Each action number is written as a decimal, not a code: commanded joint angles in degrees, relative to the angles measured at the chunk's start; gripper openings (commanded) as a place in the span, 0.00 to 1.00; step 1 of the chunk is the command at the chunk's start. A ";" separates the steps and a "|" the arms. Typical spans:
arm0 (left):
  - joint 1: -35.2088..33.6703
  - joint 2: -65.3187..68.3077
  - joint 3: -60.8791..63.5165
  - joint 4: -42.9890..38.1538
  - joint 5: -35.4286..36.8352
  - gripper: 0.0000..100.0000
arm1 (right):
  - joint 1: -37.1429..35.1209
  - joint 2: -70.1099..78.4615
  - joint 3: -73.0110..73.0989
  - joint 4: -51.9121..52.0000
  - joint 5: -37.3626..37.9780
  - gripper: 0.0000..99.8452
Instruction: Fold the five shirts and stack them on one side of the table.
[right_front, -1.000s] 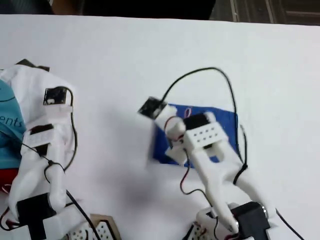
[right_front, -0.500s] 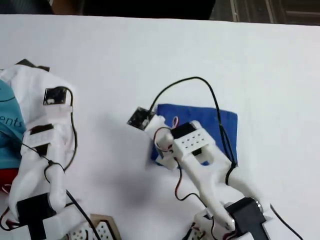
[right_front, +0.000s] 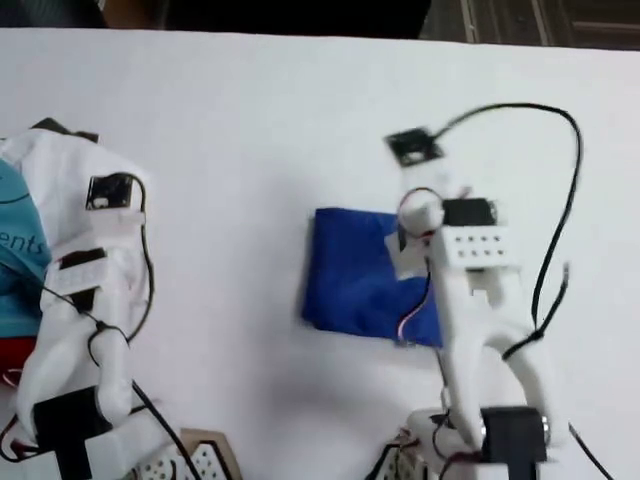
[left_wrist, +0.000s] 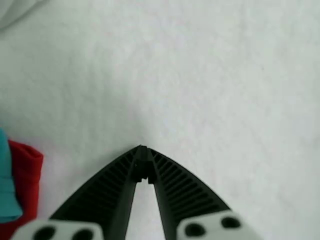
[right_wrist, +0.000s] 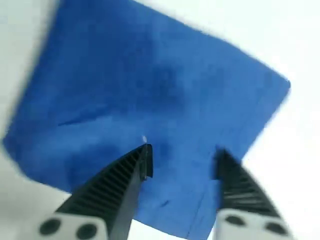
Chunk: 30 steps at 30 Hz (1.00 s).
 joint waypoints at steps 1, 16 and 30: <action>0.53 -2.37 -0.13 -0.79 0.18 0.03 | 3.38 4.26 -3.43 -0.31 -1.14 0.29; 0.53 -2.37 -0.13 -0.79 0.18 0.03 | 8.04 26.95 -16.97 4.88 -6.86 0.28; 0.53 -2.37 -0.13 -0.70 0.18 0.03 | 7.34 38.29 -20.66 6.55 -6.95 0.28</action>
